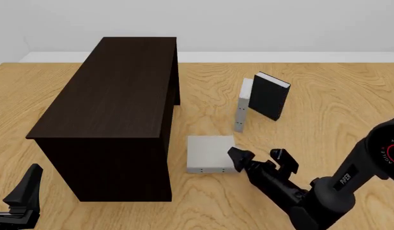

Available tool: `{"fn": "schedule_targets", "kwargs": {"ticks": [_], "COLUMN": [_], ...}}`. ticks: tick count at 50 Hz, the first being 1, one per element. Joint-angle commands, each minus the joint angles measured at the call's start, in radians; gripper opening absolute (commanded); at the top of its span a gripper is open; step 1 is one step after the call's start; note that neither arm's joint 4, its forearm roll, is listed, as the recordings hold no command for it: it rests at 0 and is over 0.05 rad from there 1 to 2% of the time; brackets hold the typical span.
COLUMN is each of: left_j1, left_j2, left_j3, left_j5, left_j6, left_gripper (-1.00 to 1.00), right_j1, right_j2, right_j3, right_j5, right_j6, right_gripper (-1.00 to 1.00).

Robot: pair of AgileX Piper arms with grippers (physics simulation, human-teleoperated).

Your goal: Pick up the book on the right and place it under the cabinet shelf.

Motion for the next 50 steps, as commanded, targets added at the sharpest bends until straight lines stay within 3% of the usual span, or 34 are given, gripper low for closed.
{"fn": "schedule_targets", "kwargs": {"ticks": [1,21,24,33,36,39,50], "left_j1": [0.000,0.000,0.000,0.000,0.000,0.000,0.000], "left_j2": [0.000,0.000,0.000,0.000,0.000,0.000,0.000], "left_j3": [0.000,0.000,0.000,0.000,0.000,0.000,0.000], "left_j5": [0.000,0.000,0.000,0.000,0.000,0.000,0.000], "left_j6": [0.000,0.000,0.000,0.000,0.000,0.000,0.000], "left_gripper": [1.00,1.00,1.00,1.00,1.00,1.00,1.00], "right_j1": [-0.048,-0.123,-0.126,-0.168,-0.155,-0.184,-0.194], "right_j2": [-0.036,-0.387,-0.416,-0.454,-0.460,-0.447,-0.433], "right_j3": [0.051,-0.019,-0.027,-0.095,-0.099,-0.126,-0.151], "right_j5": [0.029,0.515,0.563,0.746,0.758,0.796,0.842], "right_j6": [-0.117,-0.372,-0.392,-0.530,-0.526,-0.586,-0.653], "right_gripper": [1.00,1.00,1.00,1.00,1.00,1.00,1.00]}}
